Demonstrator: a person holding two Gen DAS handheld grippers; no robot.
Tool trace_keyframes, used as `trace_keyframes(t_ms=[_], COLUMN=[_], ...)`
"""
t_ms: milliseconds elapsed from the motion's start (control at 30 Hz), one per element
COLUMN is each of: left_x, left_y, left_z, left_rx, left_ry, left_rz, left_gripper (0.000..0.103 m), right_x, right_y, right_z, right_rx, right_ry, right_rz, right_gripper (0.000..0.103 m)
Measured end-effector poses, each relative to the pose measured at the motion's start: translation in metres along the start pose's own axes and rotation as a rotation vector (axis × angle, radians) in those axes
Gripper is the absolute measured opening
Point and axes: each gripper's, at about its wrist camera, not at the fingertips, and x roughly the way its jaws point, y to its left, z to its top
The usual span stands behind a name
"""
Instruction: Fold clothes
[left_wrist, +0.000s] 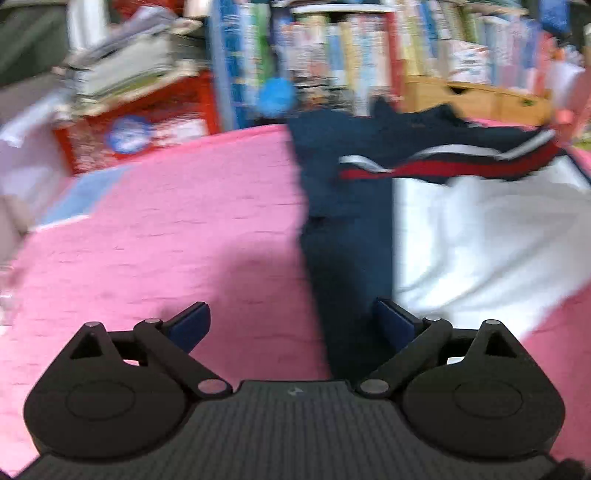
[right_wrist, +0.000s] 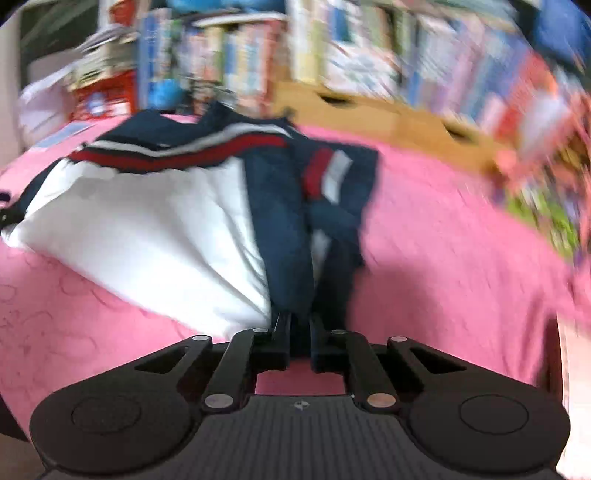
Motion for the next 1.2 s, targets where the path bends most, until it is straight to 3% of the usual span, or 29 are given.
trace_keyframes(t_ms=[100, 200, 267, 333, 367, 533, 633, 700, 733, 767, 833, 933, 1000, 1033, 1067, 1133, 1200], left_x=[-0.008, -0.018, -0.018, -0.006, 0.003, 0.069, 0.071, 0.061, 0.055, 0.049, 0.050, 0.051, 0.052, 0.052, 0.052, 0.056, 0.057], left_y=[0.013, 0.020, 0.019, 0.010, 0.003, -0.023, -0.026, -0.027, -0.027, -0.028, -0.027, -0.026, -0.025, -0.025, -0.025, -0.028, -0.038], left_z=[0.001, 0.016, 0.032, 0.047, 0.054, 0.069, 0.065, 0.063, 0.062, 0.061, 0.063, 0.066, 0.068, 0.069, 0.070, 0.071, 0.070], left_rx=[-0.029, -0.065, -0.093, -0.094, -0.090, -0.070, -0.076, -0.070, -0.067, -0.064, -0.074, -0.089, -0.100, -0.105, -0.110, -0.104, -0.068], left_ry=[-0.007, -0.085, -0.134, -0.158, -0.165, 0.001, -0.036, -0.087, -0.105, -0.123, -0.125, -0.128, -0.130, -0.131, -0.132, -0.125, -0.133], left_rz=[-0.002, -0.119, -0.214, -0.256, -0.259, -0.185, -0.191, -0.191, -0.192, -0.194, -0.194, -0.195, -0.196, -0.196, -0.196, -0.194, -0.173], left_gripper=[0.095, 0.095, 0.100, 0.103, 0.103, 0.103, 0.101, 0.079, 0.061, 0.051, 0.047, 0.048, 0.060, 0.079, 0.089, 0.089, 0.080], right_x=[-0.010, -0.023, -0.027, -0.027, -0.019, 0.045, 0.081, 0.102, 0.105, 0.109, 0.106, 0.082, 0.066, 0.063, 0.059, 0.056, 0.062], right_y=[-0.021, -0.028, -0.029, -0.022, -0.012, 0.030, 0.048, 0.058, 0.061, 0.064, 0.070, 0.077, 0.079, 0.076, 0.072, 0.064, 0.057], right_z=[-0.012, -0.011, 0.001, 0.016, 0.028, 0.082, 0.100, 0.105, 0.101, 0.098, 0.089, 0.074, 0.065, 0.067, 0.068, 0.073, 0.082], right_rx=[0.059, 0.067, 0.087, 0.074, 0.038, -0.079, -0.105, -0.115, -0.104, -0.093, -0.102, -0.168, -0.209, -0.196, -0.184, -0.148, -0.100], right_ry=[0.028, -0.005, -0.072, -0.142, -0.172, -0.219, -0.196, -0.170, -0.152, -0.135, -0.127, -0.142, -0.155, -0.164, -0.172, -0.187, -0.207], right_rz=[-0.031, -0.042, -0.003, 0.026, 0.039, 0.050, 0.032, 0.033, 0.052, 0.070, 0.096, 0.116, 0.126, 0.127, 0.129, 0.132, 0.133], right_gripper=[0.011, 0.017, 0.028, 0.058, 0.063, 0.100, 0.102, 0.098, 0.082, 0.075, 0.049, 0.029, 0.028, 0.028, 0.029, 0.047, 0.063])
